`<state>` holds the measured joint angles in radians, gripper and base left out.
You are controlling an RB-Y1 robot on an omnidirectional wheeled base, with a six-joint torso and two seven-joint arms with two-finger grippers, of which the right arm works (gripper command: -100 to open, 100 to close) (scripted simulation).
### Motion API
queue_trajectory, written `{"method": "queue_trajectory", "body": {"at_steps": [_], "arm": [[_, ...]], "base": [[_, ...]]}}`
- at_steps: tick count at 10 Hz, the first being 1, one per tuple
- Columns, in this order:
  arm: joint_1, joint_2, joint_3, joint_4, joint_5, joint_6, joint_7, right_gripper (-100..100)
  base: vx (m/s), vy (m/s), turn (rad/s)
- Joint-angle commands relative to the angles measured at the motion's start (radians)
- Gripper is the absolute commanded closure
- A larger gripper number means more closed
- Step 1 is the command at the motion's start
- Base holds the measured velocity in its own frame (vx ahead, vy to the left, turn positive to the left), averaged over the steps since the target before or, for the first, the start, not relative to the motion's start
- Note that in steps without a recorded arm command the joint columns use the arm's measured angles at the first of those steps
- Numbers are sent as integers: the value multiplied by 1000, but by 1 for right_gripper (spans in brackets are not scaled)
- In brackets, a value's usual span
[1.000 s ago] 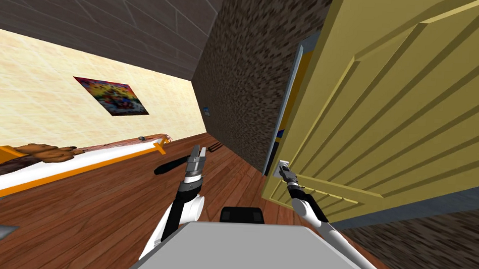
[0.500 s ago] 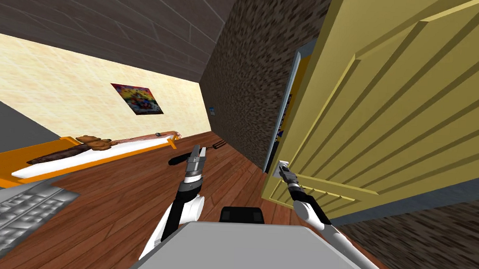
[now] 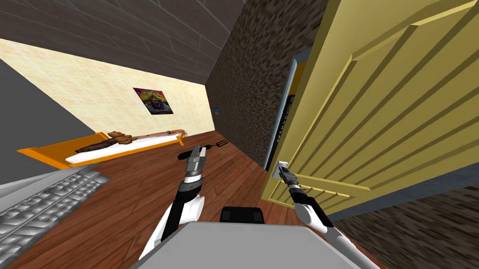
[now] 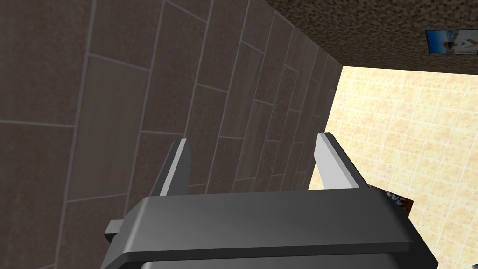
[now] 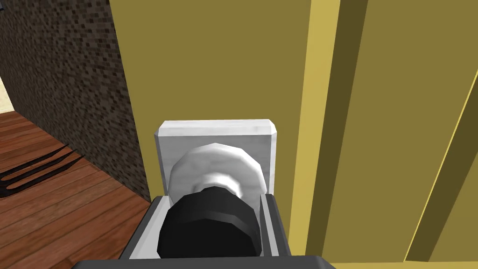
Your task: Pull the door open
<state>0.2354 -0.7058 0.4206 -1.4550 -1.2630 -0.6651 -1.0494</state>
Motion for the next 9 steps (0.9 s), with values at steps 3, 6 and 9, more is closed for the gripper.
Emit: {"method": "queue_trajectory", "body": {"at_steps": [3,6,9], "arm": [[5,-23,20,-6,13,-14,-27,100],[10,-47,41,-12,26,-29,-55,100],[14,-66,57,-17,36,-41,-77,100]], "base": [[-181,-42,127],[-194,-51,126],[-191,-56,108]]}}
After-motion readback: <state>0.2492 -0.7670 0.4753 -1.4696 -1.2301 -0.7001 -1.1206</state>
